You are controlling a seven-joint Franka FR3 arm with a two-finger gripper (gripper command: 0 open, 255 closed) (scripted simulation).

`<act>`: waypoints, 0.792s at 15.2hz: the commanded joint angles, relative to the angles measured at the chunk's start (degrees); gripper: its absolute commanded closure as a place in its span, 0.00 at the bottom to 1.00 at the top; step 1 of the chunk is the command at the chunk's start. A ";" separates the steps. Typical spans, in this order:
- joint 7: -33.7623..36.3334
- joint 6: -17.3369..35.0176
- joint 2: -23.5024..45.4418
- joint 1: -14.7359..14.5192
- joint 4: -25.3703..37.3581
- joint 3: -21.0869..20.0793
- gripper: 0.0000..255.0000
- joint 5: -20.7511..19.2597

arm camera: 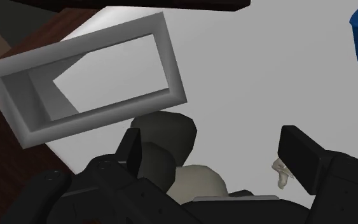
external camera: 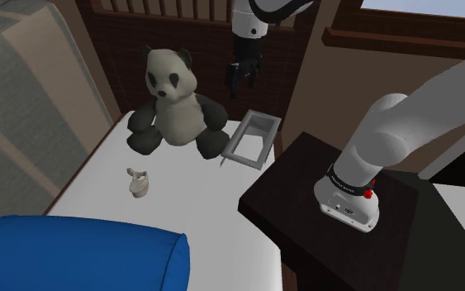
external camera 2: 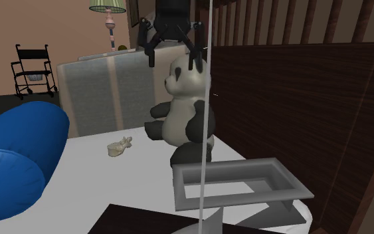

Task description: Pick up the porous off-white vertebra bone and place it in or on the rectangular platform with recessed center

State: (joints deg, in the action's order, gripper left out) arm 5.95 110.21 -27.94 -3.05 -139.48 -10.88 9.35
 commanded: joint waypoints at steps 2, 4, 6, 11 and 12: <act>3.50 4.10 6.77 -0.23 2.02 -2.38 0.00 0.61; 5.85 6.46 11.05 -0.39 3.49 -3.82 0.00 0.70; 8.25 8.66 15.48 -0.55 5.25 -5.14 0.00 0.51; 14.54 13.28 27.00 -1.34 10.91 -7.58 0.00 -1.22; 15.82 14.02 29.36 -1.60 12.25 -7.88 0.00 -1.74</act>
State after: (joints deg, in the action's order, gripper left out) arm 20.35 123.61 -0.94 -4.40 -128.71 -18.38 8.07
